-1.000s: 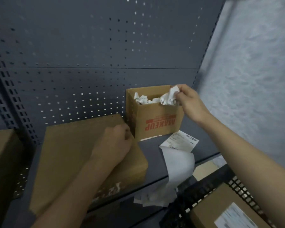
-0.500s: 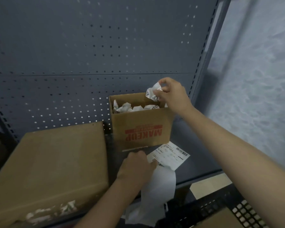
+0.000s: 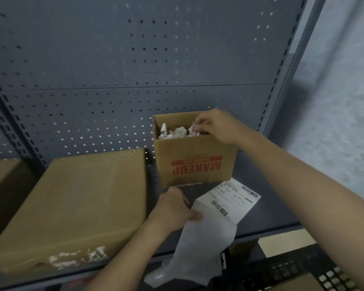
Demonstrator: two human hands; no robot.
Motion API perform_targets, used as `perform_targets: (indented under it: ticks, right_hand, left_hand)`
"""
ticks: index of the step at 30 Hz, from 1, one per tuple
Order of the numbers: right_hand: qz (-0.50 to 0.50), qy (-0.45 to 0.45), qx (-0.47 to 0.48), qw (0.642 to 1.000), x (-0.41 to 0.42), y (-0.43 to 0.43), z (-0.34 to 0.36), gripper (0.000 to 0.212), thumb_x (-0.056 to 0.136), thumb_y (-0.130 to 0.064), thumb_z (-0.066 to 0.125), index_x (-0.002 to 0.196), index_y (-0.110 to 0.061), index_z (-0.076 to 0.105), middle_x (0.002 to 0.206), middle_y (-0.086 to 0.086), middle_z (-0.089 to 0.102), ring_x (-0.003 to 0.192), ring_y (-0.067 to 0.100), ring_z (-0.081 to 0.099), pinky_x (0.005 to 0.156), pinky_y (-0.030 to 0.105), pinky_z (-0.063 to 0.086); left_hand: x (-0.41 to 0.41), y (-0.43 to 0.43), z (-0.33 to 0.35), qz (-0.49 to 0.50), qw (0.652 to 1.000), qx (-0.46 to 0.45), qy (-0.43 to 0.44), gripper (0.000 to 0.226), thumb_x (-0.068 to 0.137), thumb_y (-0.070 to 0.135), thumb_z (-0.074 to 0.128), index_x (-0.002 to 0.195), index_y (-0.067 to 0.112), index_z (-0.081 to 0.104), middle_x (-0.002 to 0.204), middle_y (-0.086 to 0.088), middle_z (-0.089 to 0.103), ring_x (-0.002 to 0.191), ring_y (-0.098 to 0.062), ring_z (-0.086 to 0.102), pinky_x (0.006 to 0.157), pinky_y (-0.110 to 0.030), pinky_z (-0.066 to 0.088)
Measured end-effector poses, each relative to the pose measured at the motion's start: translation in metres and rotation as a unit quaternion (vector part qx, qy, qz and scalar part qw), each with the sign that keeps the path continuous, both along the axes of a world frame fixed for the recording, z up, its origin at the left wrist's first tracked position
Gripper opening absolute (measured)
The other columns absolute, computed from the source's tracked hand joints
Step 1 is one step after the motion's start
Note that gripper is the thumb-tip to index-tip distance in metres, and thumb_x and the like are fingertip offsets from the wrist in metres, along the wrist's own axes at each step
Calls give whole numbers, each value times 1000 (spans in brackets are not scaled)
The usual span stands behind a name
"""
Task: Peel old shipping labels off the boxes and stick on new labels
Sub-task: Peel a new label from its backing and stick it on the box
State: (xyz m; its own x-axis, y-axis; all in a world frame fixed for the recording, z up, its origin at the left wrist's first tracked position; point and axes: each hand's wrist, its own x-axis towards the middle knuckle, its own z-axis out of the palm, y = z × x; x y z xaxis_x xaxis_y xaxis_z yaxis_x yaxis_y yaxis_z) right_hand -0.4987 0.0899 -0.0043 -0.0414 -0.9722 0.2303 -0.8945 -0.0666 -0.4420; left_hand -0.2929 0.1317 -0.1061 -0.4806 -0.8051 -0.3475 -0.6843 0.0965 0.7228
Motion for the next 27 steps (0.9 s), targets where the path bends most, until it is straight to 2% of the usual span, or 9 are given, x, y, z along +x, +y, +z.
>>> perform_targets:
  ticks: [3, 6, 8, 10, 14, 18, 20, 24, 27]
  right_hand:
    - [9, 30, 16, 999, -1, 0, -2, 23, 101, -33, 51, 100, -17, 68, 98, -5, 65, 91, 17, 61, 81, 34, 48]
    - [-4, 29, 31, 999, 0, 1, -1, 37, 106, -34, 39, 78, -17, 57, 80, -1, 56, 74, 16, 53, 80, 40, 46]
    - [-4, 36, 36, 999, 2, 2, 0, 35, 107, -32, 36, 84, -21, 61, 88, -7, 59, 81, 12, 53, 88, 39, 45]
    - [-7, 55, 39, 998, 1, 1, 1, 28, 105, -26, 42, 102, -21, 69, 105, -13, 62, 98, 10, 57, 98, 38, 45]
    - [-17, 47, 27, 998, -5, 1, 1, 17, 96, -25, 58, 91, -24, 74, 95, -20, 65, 94, 2, 58, 98, 38, 45]
    - [-4, -5, 5, 1000, -3, 5, 3, 11, 90, -19, 68, 85, -20, 77, 84, -20, 61, 83, -7, 52, 78, 16, 39]
    - [-8, -10, -6, 1000, -3, 4, 4, 4, 87, -21, 73, 88, -21, 76, 86, -18, 61, 84, -5, 53, 72, 14, 37]
    - [-32, -36, -22, 999, -1, 1, 5, 42, 77, -26, 83, 111, -27, 59, 102, -11, 62, 88, 3, 58, 68, 22, 45]
    - [-29, -37, -19, 999, 3, 0, 5, 48, 76, -25, 82, 116, -30, 55, 106, -10, 64, 90, 8, 62, 69, 23, 47]
  left_hand:
    - [4, -1, 4, -6, 998, 15, 60, 23, 71, 29, 86, 84, 16, 73, 86, -1, 74, 81, -14, 72, 80, -39, 61]
    - [5, 0, 8, -1, 993, 7, 115, 13, 76, 25, 81, 84, 17, 74, 86, -2, 73, 84, -18, 71, 81, -42, 60]
    - [5, 2, 14, -4, 990, -11, 138, 9, 80, 23, 78, 86, 19, 74, 87, -1, 72, 84, -16, 69, 79, -34, 60]
    - [6, 4, 19, -11, 988, -28, 154, 8, 83, 20, 76, 91, 20, 74, 88, 2, 70, 81, -11, 65, 74, -25, 54]
    - [9, 4, 26, -28, 982, 17, 184, 13, 89, 10, 69, 101, 13, 75, 92, 6, 69, 83, -7, 63, 74, -21, 53]
    - [15, 5, 33, -27, 974, 89, 206, 22, 89, -2, 61, 99, 11, 75, 96, -5, 74, 89, -17, 69, 74, -25, 57]
    - [18, 4, 35, -19, 968, 122, 220, 28, 86, -9, 55, 94, 8, 76, 97, -9, 75, 93, -23, 71, 79, -31, 58]
    - [21, 1, 37, -2, 961, 162, 224, 21, 88, -3, 57, 97, -2, 76, 106, -20, 72, 105, -35, 67, 93, -44, 55]
    - [22, 2, 38, 9, 956, 168, 239, 26, 84, 12, 65, 101, -5, 74, 111, -27, 68, 109, -41, 65, 99, -51, 51]
